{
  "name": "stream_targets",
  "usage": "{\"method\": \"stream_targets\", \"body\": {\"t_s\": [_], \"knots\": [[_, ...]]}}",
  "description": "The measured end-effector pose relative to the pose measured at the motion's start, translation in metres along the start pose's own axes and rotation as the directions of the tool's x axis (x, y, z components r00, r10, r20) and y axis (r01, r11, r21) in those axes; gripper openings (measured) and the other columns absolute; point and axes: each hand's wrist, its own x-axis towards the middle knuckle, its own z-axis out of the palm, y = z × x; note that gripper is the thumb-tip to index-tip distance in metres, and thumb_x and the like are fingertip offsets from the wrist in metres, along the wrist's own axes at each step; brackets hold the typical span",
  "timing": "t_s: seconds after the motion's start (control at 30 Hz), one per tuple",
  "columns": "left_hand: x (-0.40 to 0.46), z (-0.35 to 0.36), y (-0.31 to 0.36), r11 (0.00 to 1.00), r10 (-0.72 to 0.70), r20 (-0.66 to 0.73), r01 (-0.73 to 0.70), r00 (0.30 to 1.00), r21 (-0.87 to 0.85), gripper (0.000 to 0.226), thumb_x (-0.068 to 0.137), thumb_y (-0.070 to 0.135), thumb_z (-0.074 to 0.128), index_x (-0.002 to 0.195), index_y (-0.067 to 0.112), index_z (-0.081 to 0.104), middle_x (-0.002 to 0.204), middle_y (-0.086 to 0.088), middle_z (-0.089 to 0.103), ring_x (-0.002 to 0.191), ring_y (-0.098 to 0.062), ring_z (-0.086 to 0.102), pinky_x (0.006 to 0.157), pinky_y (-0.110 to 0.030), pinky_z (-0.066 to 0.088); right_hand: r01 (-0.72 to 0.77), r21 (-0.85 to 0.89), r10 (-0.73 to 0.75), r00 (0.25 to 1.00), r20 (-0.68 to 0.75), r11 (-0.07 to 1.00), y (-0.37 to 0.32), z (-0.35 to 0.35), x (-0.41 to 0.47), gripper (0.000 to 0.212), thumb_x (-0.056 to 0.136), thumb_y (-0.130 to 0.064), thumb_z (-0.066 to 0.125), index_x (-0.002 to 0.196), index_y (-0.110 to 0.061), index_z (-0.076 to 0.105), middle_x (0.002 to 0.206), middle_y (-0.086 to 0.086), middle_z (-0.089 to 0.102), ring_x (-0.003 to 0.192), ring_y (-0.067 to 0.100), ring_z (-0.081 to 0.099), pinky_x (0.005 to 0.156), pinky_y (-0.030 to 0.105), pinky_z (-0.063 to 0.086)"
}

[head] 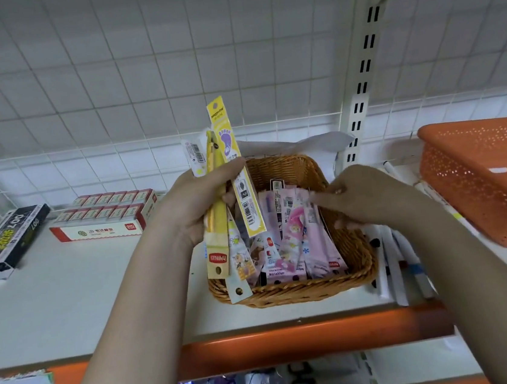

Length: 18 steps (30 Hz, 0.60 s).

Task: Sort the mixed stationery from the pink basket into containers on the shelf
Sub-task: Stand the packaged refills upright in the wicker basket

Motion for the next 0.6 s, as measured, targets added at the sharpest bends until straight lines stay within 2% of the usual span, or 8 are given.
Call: {"method": "stream_targets", "body": {"t_s": [0.07, 0.13, 0.2, 0.27, 0.4, 0.43, 0.5, 0.6], "knots": [[-0.001, 0.004, 0.000, 1.000, 0.021, -0.002, -0.021, 1.000, 0.014, 0.010, 0.085, 0.013, 0.065, 0.084, 0.009, 0.056, 0.070, -0.007, 0.051, 0.037, -0.006, 0.040, 0.038, -0.014, 0.039, 0.211, 0.004, -0.211, 0.976, -0.057, 0.977, -0.012, 0.008, -0.005, 0.052, 0.087, -0.048, 0.055, 0.105, -0.001, 0.066, 0.070, 0.011, 0.068, 0.043, -0.002, 0.056, 0.052, 0.020, 0.046], [-0.003, 0.010, 0.000, 0.997, 0.061, 0.001, -0.061, 0.998, 0.046, 0.011, 0.085, 0.012, 0.065, 0.080, 0.009, 0.056, 0.064, -0.004, 0.050, 0.036, -0.006, 0.040, 0.039, -0.014, 0.039, 0.320, 0.204, -0.339, 0.938, 0.068, 0.925, -0.029, 0.019, -0.013, 0.037, 0.085, -0.041, 0.063, 0.106, -0.011, 0.068, 0.065, -0.002, 0.068, 0.048, -0.004, 0.056, 0.049, 0.015, 0.043], [-0.004, 0.014, 0.002, 0.994, 0.091, -0.007, -0.091, 0.996, 0.055, 0.013, 0.086, 0.009, 0.064, 0.076, 0.010, 0.056, 0.059, -0.003, 0.048, 0.036, -0.007, 0.039, 0.039, -0.013, 0.039, 0.316, 0.294, -0.369, 0.918, 0.147, 0.902, -0.035, 0.029, -0.012, 0.016, 0.085, -0.028, 0.067, 0.098, -0.017, 0.066, 0.059, -0.013, 0.066, 0.050, -0.003, 0.057, 0.045, 0.011, 0.041], [-0.005, 0.012, 0.005, 0.991, 0.112, -0.037, -0.108, 0.993, 0.081, 0.013, 0.084, 0.008, 0.066, 0.075, 0.009, 0.057, 0.058, -0.002, 0.052, 0.037, -0.007, 0.040, 0.040, -0.014, 0.038, 0.278, 0.357, -0.343, 0.930, 0.131, 0.892, -0.031, 0.033, -0.008, 0.005, 0.090, -0.020, 0.062, 0.090, -0.016, 0.061, 0.060, -0.012, 0.063, 0.050, -0.002, 0.058, 0.046, 0.012, 0.042], [-0.006, 0.001, 0.011, 0.984, 0.133, -0.125, -0.115, 0.983, 0.136, 0.014, 0.083, 0.009, 0.068, 0.075, 0.010, 0.057, 0.048, 0.005, 0.057, 0.035, -0.006, 0.040, 0.037, -0.012, 0.035, 0.090, 0.557, -0.207, 0.967, 0.149, 0.826, -0.023, 0.021, -0.005, 0.016, 0.098, -0.026, 0.047, 0.089, -0.016, 0.055, 0.075, 0.000, 0.071, 0.051, 0.008, 0.054, 0.048, 0.019, 0.038], [-0.007, -0.001, 0.012, 0.980, 0.139, -0.132, -0.117, 0.982, 0.159, 0.015, 0.083, 0.009, 0.068, 0.074, 0.010, 0.057, 0.047, 0.005, 0.055, 0.035, -0.006, 0.040, 0.037, -0.011, 0.035, 0.059, 0.495, -0.151, 0.977, 0.148, 0.867, -0.021, 0.017, -0.006, 0.021, 0.099, -0.032, 0.044, 0.089, -0.017, 0.056, 0.075, 0.000, 0.073, 0.053, 0.009, 0.055, 0.050, 0.019, 0.039], [-0.010, -0.002, 0.014, 0.969, 0.158, -0.127, -0.129, 0.979, 0.210, 0.015, 0.083, 0.009, 0.068, 0.074, 0.011, 0.056, 0.048, 0.005, 0.056, 0.034, -0.004, 0.040, 0.036, -0.011, 0.034, 0.019, 0.194, -0.049, 0.987, 0.152, 0.981, -0.015, 0.011, -0.011, 0.041, 0.098, -0.044, 0.039, 0.085, -0.013, 0.063, 0.067, -0.001, 0.071, 0.045, 0.002, 0.055, 0.050, 0.017, 0.041], [-0.014, -0.001, 0.016, 0.941, 0.195, -0.124, -0.150, 0.973, 0.302, 0.016, 0.078, 0.008, 0.072, 0.074, 0.013, 0.057, 0.054, 0.004, 0.059, 0.033, -0.003, 0.042, 0.037, -0.011, 0.034, 0.059, -0.217, -0.042, 0.996, 0.082, 0.974, -0.011, 0.008, -0.016, 0.070, 0.091, -0.060, 0.032, 0.081, 0.001, 0.066, 0.064, 0.007, 0.067, 0.044, 0.007, 0.057, 0.055, 0.019, 0.042]]}}
